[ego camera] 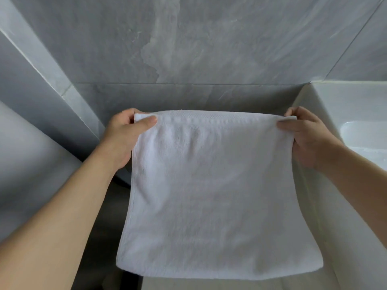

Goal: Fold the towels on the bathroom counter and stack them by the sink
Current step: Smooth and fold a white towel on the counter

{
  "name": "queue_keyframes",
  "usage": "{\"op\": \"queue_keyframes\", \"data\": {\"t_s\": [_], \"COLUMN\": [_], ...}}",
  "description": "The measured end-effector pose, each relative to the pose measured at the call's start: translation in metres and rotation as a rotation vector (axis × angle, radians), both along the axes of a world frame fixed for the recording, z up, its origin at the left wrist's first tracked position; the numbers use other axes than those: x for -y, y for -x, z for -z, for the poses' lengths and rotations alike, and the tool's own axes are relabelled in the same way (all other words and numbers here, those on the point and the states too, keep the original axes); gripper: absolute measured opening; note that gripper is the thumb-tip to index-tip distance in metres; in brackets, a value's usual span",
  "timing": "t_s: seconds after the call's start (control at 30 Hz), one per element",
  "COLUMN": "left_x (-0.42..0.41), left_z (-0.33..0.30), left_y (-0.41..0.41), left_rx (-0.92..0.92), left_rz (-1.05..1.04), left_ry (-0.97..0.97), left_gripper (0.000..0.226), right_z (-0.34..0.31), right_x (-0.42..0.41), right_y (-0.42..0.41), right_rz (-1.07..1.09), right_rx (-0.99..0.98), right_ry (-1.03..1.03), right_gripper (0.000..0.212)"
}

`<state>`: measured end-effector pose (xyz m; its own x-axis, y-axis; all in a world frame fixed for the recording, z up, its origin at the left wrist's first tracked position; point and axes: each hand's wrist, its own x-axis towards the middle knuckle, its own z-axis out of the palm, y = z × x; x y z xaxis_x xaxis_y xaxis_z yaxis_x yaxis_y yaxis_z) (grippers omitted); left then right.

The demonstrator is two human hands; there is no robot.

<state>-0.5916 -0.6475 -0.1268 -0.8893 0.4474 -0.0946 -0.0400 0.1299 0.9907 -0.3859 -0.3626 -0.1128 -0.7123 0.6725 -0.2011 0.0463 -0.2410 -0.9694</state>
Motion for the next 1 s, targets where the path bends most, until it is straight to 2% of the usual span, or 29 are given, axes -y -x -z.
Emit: {"op": "queue_keyframes", "data": {"t_s": [0.07, 0.13, 0.23, 0.33, 0.43, 0.5, 0.63, 0.73, 0.87, 1.0], "left_x": [-0.004, -0.007, -0.012, -0.028, -0.053, -0.067, -0.078, -0.079, -0.076, -0.071], "left_z": [-0.002, 0.002, 0.014, 0.031, 0.049, 0.055, 0.056, 0.054, 0.056, 0.065], "left_y": [-0.001, 0.0, 0.002, 0.005, 0.007, 0.009, 0.018, 0.028, 0.038, 0.041], "left_rx": [-0.004, 0.01, 0.044, -0.011, -0.127, -0.237, -0.465, -0.483, -0.474, -0.378], "left_rz": [-0.027, -0.027, 0.007, 0.062, 0.082, 0.087, 0.19, 0.272, 0.402, 0.38], "left_ry": [0.011, 0.03, 0.085, 0.212, 0.361, 0.465, 0.84, 1.008, 0.993, 0.846], "left_gripper": [0.019, 0.024, 0.032, 0.032, 0.027, 0.026, 0.024, 0.026, 0.016, 0.02], "right_z": [0.003, 0.009, 0.024, 0.034, 0.047, 0.053, 0.063, 0.079, 0.093, 0.094], "right_x": [0.001, -0.003, -0.017, -0.026, -0.029, -0.024, -0.012, -0.008, -0.021, -0.035], "right_y": [0.005, 0.008, 0.014, 0.019, 0.031, 0.046, 0.066, 0.063, 0.056, 0.054], "right_rz": [0.032, 0.028, -0.095, -0.306, -0.455, -0.469, -0.421, -0.363, -0.363, -0.432], "right_rx": [0.015, 0.122, 0.457, 0.792, 1.071, 1.151, 1.067, 0.951, 0.788, 0.662], "right_ry": [-0.003, -0.099, -0.522, -1.032, -1.36, -1.514, -1.442, -1.518, -1.462, -1.499], "right_gripper": [0.037, 0.038, 0.036, 0.018, 0.043, 0.045, 0.041, 0.041, 0.04, 0.052]}}
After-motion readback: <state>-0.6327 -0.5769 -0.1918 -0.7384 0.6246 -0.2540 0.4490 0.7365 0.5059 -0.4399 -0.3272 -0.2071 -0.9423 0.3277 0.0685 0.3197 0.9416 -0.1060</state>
